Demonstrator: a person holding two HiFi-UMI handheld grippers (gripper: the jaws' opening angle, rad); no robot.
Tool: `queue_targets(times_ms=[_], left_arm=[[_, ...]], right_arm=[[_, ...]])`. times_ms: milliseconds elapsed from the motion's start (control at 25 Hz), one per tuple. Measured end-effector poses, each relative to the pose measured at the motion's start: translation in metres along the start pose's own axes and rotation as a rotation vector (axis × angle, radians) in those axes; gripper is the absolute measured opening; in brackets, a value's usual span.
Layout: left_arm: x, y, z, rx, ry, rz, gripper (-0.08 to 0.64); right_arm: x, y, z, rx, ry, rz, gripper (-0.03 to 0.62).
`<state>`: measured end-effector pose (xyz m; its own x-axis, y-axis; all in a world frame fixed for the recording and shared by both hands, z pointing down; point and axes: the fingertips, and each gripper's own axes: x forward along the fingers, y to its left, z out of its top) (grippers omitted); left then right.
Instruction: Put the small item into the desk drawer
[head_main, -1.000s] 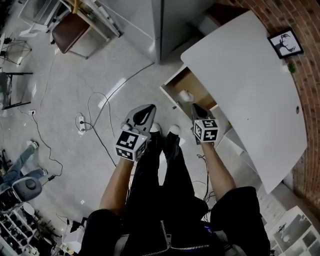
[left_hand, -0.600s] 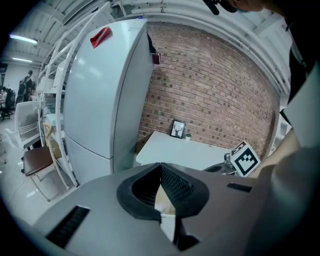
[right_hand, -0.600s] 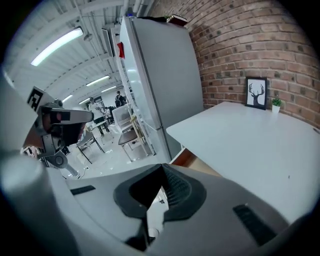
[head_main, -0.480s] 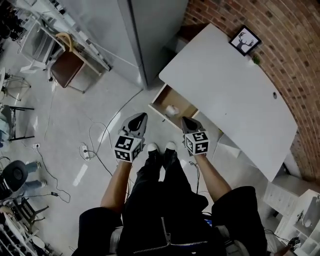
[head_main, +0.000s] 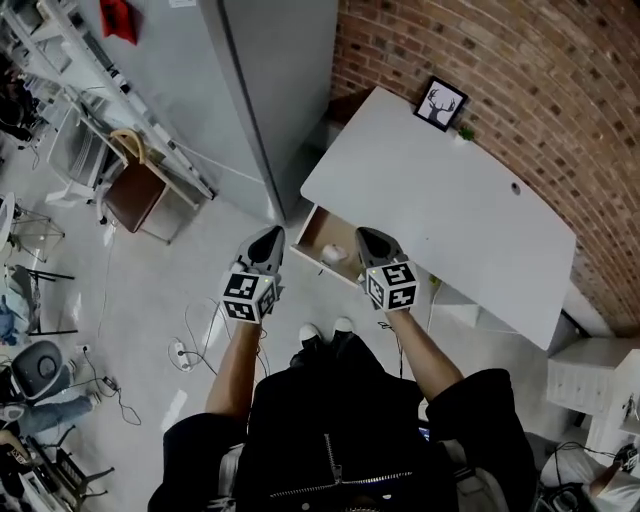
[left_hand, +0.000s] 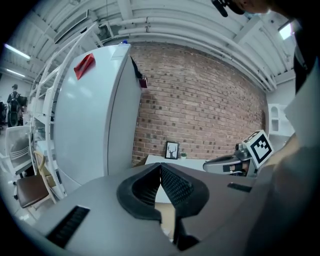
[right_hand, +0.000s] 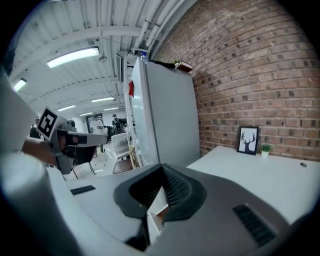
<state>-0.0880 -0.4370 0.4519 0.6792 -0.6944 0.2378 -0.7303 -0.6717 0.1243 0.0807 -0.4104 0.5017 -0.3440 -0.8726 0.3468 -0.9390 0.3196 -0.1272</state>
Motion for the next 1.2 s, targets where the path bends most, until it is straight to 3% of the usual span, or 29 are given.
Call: queue_targets(times_ms=[280, 560, 1200], left_arm=[[-0.007, 0.004, 0.047, 0.07, -0.073, -0.035, 0.02], [-0.015, 0.01, 0.066, 0.103, -0.114, -0.044, 0.02], [-0.022, 0.008, 0.06, 0.099, -0.108, -0.046, 0.02]], right_arm=[[-0.03, 0.003, 0.064, -0.033, -0.141, -0.047, 0.005], [-0.047, 0.015, 0.087, -0.045, -0.203, -0.055, 0.005], [-0.046, 0.016, 0.082, -0.046, -0.2, -0.057, 0.003]])
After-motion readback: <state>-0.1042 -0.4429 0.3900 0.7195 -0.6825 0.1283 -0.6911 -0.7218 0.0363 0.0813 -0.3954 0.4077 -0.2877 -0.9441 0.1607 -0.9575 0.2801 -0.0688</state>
